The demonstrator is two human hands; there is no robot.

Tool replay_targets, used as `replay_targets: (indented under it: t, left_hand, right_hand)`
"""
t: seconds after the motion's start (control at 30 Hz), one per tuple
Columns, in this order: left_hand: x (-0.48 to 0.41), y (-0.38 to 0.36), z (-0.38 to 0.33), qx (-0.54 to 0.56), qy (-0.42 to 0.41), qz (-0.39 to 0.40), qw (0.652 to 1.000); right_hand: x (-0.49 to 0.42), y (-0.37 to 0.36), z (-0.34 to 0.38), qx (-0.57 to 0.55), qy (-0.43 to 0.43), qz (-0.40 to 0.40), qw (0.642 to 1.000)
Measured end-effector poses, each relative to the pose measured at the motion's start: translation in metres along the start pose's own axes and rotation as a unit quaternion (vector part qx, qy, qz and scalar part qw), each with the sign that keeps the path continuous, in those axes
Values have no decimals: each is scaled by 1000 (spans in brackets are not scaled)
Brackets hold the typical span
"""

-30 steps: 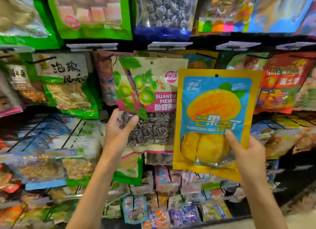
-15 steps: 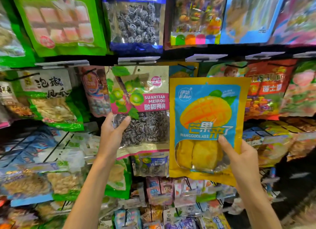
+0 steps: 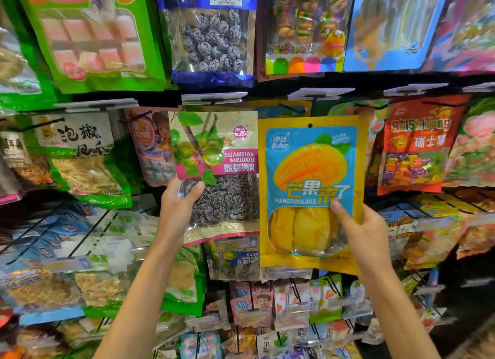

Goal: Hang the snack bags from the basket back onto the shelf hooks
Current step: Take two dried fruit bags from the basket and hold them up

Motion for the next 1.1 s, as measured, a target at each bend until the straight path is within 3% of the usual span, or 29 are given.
replay_targets:
  t: [0.43,1.1]
  left_hand:
    - [-60,5,27,-79,80,-41,993]
    - [-53,-6,21,-131,74,-8,989]
  right_hand:
    - [-61,-10,0,-18,-8,5,1000]
    - [-154,-38,-34,64,-42,18,997]
Point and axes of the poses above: each hand's wrist, its own x-axis away from the middle knuckle, its own y-axis out of the back of the hand, z = x × y, the point moved 8 cm from there along -x, towards the middle knuckle, and after that the axes turned 4 degrees about z, right-handed, at the moved point
